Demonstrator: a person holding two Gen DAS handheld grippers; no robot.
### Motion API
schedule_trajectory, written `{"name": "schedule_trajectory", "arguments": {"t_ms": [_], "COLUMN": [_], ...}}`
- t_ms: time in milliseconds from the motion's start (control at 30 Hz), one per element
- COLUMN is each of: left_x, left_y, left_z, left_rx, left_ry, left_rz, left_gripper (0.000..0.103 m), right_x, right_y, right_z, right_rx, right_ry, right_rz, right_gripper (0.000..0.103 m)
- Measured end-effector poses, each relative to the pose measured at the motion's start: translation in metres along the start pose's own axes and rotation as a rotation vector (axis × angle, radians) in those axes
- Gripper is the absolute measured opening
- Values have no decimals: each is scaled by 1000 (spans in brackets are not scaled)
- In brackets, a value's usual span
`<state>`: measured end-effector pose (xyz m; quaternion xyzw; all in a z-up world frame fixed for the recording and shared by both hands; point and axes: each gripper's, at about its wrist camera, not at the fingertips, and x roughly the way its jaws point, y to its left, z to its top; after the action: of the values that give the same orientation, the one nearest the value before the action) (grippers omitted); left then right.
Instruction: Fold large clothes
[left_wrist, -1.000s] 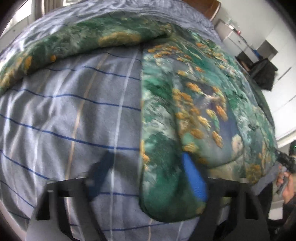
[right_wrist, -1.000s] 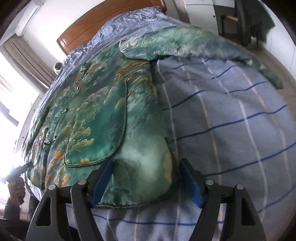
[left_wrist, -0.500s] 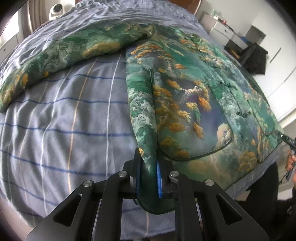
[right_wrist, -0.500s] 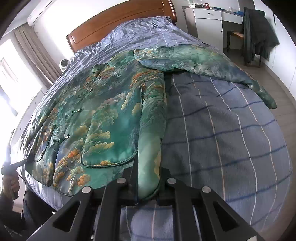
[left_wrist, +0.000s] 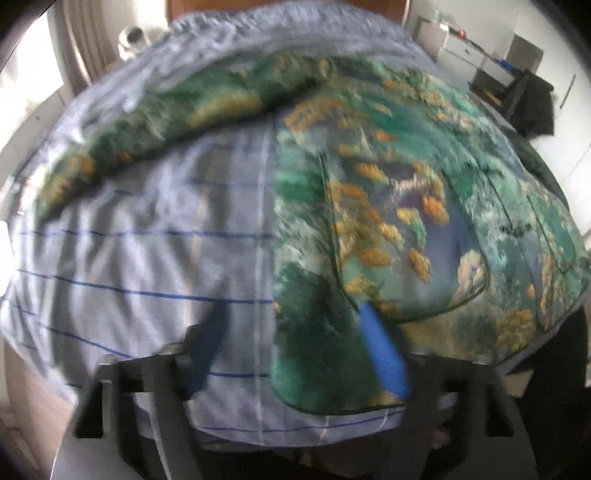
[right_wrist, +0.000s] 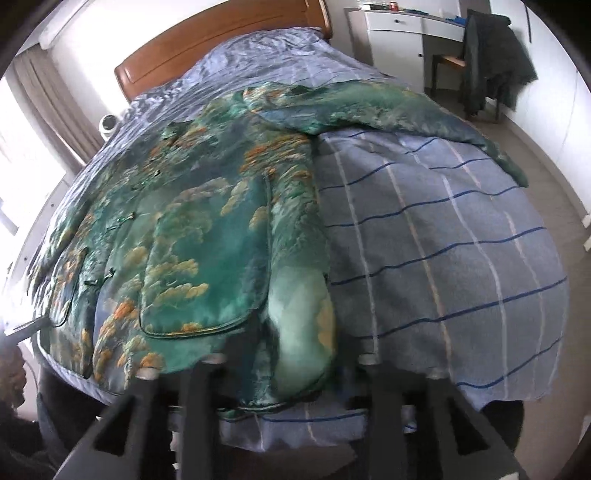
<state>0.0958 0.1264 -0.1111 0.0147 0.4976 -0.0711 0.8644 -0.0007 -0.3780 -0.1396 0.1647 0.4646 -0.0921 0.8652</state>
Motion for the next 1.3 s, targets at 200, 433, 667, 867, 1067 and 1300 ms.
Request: {"name": "schedule_trajectory", "arguments": {"t_ms": [200, 433, 667, 867, 1067, 1300], "left_x": [-25, -52, -69, -52, -48, -47], "left_y": [1, -12, -35, -51, -72, -68], "left_z": [11, 25, 35, 39, 36, 35], "left_rx": [-57, -102, 0, -20, 11, -29], "left_ry": [-70, -200, -304, -221, -216, -203], "left_rz": [25, -48, 85, 53, 20, -6], "left_gripper": [97, 103, 103, 103, 103, 103], "right_x": [-28, -51, -62, -61, -59, -51], "right_y": [2, 24, 53, 61, 55, 27], "right_z": [-5, 7, 12, 7, 5, 14], "right_rx": [-48, -97, -179, -228, -222, -134], "right_ry": [-100, -199, -262, -283, -272, -259], "right_rz": [-128, -167, -149, -127, -139, -141], "right_gripper": [55, 78, 78, 78, 78, 78]}}
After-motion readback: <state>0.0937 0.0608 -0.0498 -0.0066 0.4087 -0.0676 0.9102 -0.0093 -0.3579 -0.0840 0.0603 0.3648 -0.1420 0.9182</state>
